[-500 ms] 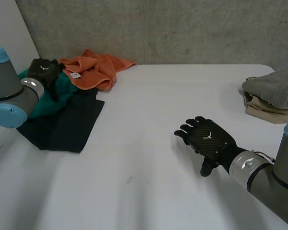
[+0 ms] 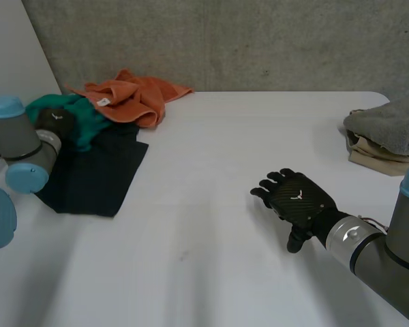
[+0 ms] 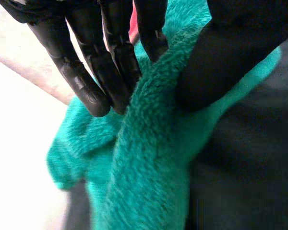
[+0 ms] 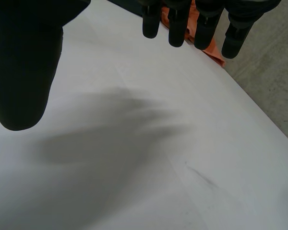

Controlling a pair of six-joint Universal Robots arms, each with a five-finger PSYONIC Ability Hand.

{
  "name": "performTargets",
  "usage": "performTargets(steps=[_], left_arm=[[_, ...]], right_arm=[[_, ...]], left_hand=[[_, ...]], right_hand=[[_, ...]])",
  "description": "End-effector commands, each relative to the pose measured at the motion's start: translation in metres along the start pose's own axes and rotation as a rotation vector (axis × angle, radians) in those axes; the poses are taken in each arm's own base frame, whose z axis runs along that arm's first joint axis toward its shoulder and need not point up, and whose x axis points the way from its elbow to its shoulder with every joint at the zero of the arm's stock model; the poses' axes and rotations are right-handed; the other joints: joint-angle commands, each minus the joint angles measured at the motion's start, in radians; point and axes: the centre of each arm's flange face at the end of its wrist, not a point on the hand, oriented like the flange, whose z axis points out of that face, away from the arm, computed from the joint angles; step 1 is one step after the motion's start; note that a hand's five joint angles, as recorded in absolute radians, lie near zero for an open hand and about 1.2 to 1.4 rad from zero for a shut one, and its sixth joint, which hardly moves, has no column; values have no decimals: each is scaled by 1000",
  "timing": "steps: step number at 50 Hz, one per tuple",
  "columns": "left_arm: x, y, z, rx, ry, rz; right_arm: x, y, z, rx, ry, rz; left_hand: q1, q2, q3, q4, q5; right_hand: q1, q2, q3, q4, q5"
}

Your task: Fold the laundry.

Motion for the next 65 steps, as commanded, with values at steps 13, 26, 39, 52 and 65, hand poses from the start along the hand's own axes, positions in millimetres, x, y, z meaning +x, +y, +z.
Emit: performTargets(steps=[13,26,39,52,65], left_arm=[[-56,-286,-172,713,-35,-363],[-16,-343,-266,837,134,-512],[150,-203,-248,298,481,-380],[132,-207,-285,307,560,-420],[59,-110,-217,-4,324,-113]], right_arm=[[15,0,2,-21,77,23],[48,0,3,-37,214,121],[92,-1,-4,-30,372,237],[78,-17,-15,-117,346,258],[14,-79,-17,-7,68,116]], left_hand=[[267,213,220,216,238],[267,213,220,216,238],[250,196,203,199,221],[-955,-1009,-1002,-1005,-984],[-955,-1009,-1002,-1005,-984]], right_hand=[[-46,-30,-33,-41,-40],[-46,-30,-33,-41,-40],[-46,-30,-33,-41,-40],[-46,-30,-33,-41,-40],[-46,-30,-33,-41,-40]])
